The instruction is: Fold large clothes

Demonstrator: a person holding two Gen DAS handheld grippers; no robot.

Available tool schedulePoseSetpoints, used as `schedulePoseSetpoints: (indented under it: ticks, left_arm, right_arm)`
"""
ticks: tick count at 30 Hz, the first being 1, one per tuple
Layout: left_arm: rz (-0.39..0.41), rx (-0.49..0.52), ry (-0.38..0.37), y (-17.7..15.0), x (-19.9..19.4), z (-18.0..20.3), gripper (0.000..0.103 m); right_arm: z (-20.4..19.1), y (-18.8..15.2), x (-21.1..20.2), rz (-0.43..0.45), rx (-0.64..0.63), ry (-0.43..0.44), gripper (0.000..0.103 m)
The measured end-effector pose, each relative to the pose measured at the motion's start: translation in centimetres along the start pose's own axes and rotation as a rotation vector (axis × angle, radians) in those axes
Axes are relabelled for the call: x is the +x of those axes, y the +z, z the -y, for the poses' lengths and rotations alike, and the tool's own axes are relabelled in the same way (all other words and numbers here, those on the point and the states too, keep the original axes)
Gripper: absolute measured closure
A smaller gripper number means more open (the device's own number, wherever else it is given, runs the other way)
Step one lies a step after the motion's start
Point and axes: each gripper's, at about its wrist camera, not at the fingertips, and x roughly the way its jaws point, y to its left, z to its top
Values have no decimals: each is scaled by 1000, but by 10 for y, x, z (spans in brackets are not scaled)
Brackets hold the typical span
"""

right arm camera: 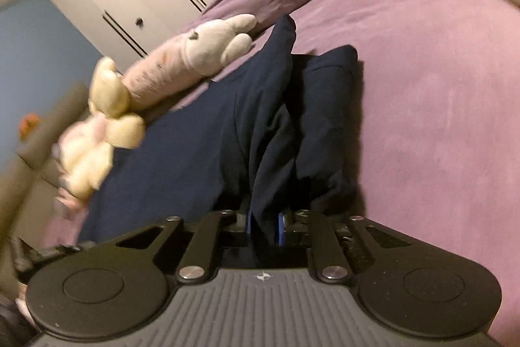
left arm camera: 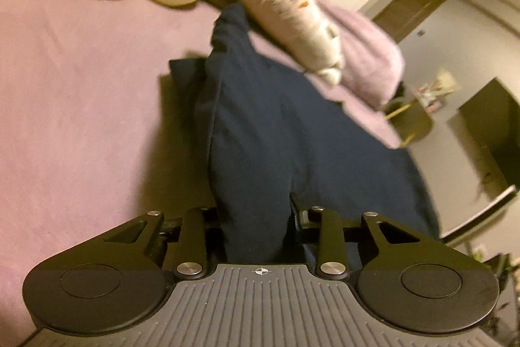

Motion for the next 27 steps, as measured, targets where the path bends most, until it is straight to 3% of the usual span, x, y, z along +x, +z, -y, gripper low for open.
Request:
schedulePoseSetpoints:
  ticks: [4, 9, 13, 15, 19, 20, 22, 25, 27]
  left_arm:
    - [7, 29, -43, -5, -34, 12, 70]
    - [-49, 24, -75, -38, -96, 9, 70]
    - [-104, -14, -8, -84, -140, -6, 64]
    - [-104, -13, 99, -103, -150, -12, 57]
    - [-2, -42, 276, -113, -177, -19, 53]
    - [30, -8, 301, -110, -180, -12, 52]
    - [81, 93, 354, -101, -170, 14, 40]
    - [111, 209, 320, -92, -135, 53, 31]
    - [141, 294, 284, -90, -102, 81, 23]
  right_arm:
    - [-9, -5, -22, -23, 27, 84, 93]
    - [-15, -41, -63, -85, 59, 137, 93]
    - [-12, -90, -107, -124, 137, 154, 92]
    - [-16, -107, -122, -127, 128, 89, 86]
    - [-34, -114, -148, -43, 48, -198, 63]
    - [-46, -112, -151, -13, -13, -275, 60]
    - [-75, -107, -145, 45, -155, -403, 58]
    - [-115, -101, -121, 128, -282, -381, 58]
    - [-143, -99, -89, 161, -347, -308, 70]
